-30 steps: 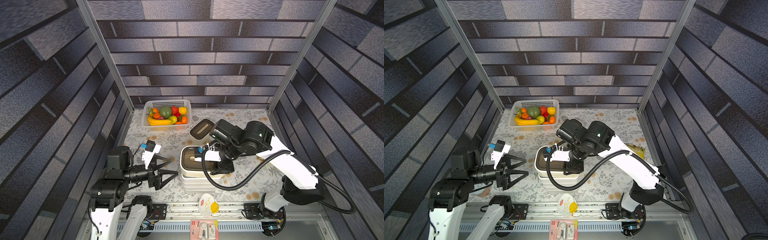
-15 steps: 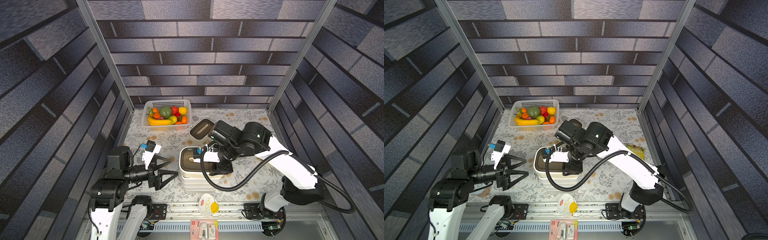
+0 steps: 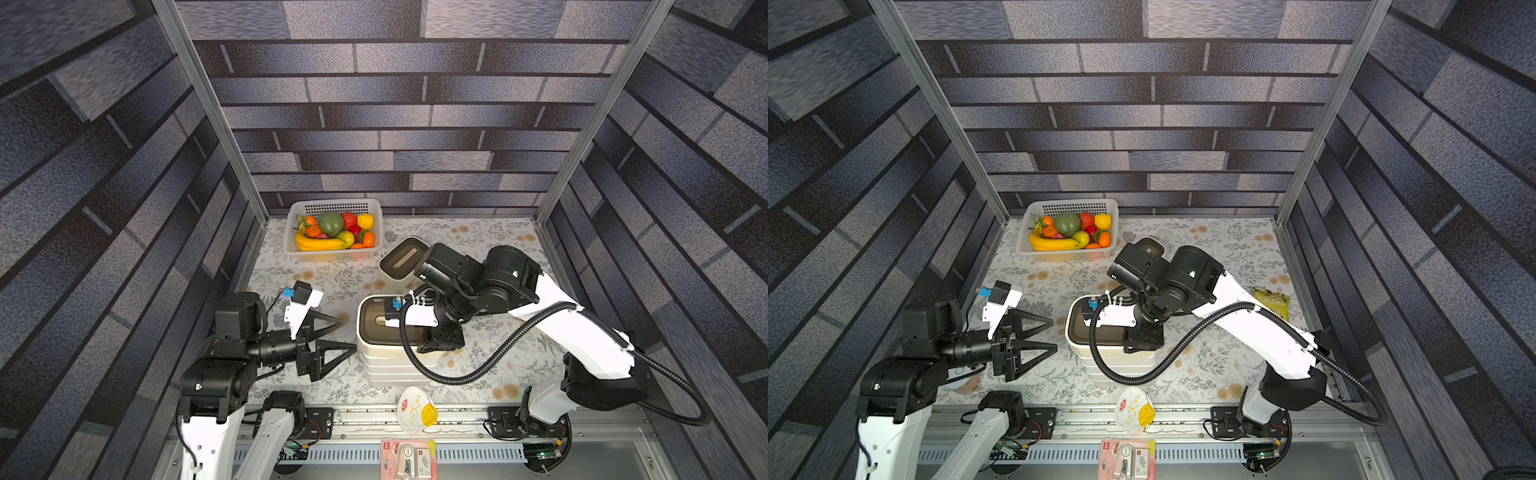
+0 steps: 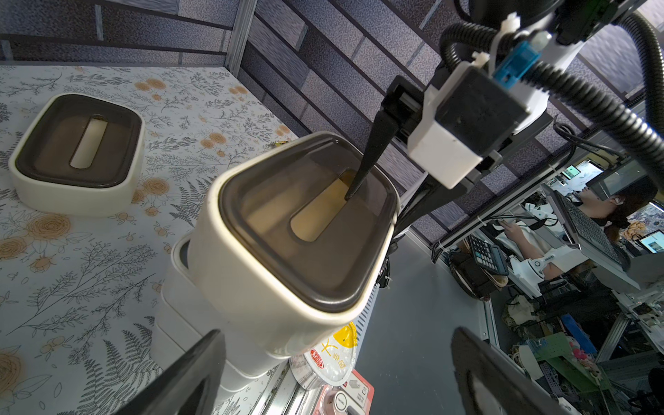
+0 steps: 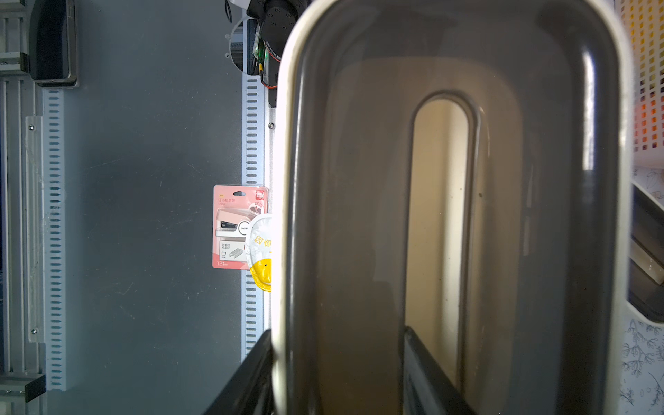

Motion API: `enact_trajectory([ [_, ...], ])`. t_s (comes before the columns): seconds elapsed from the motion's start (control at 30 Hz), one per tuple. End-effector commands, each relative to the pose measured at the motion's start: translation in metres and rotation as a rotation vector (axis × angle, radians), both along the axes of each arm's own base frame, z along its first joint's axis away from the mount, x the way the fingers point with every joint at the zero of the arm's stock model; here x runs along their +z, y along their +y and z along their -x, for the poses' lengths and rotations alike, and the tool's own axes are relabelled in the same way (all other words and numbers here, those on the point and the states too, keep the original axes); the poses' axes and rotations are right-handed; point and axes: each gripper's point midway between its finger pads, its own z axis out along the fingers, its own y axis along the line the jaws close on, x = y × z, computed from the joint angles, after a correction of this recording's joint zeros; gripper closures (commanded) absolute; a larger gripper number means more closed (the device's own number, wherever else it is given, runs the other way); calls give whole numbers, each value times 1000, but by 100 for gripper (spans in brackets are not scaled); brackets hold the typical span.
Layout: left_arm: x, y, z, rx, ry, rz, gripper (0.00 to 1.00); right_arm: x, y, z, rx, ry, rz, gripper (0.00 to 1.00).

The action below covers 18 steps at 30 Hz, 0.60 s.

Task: Stack the tissue boxes
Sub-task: Place the tissue box at the tissue box.

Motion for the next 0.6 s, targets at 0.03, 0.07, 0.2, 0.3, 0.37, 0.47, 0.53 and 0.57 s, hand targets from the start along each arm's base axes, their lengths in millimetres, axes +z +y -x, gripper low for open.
enact_trajectory([
  [0.03, -2, -2, 2, -25, -4, 1, 0, 5, 2, 4, -2, -4, -26, 54],
  [0.07, -2, -2, 2, -27, -2, 1, 0, 4, 1, 4, 0, -6, -24, 54],
  [0.2, -2, -2, 3, -31, 0, 2, 0, 2, 1, 3, -4, -13, -15, 54],
  [0.3, -2, -2, 4, -31, 0, 1, 0, 2, 1, 1, -7, -20, -16, 53],
  [0.37, -2, -2, 4, -31, -2, 1, 0, 2, 2, 1, -8, -21, -16, 53],
  [0.47, -2, -2, 4, -31, -1, 1, 0, 2, 2, 0, -12, -27, -17, 53],
  [0.53, -2, -2, 4, -32, 0, 0, 0, 1, 3, -1, -15, -30, -18, 53],
  [0.57, -2, -2, 4, -33, 0, 1, 0, 2, 3, -1, -17, -31, -17, 52],
])
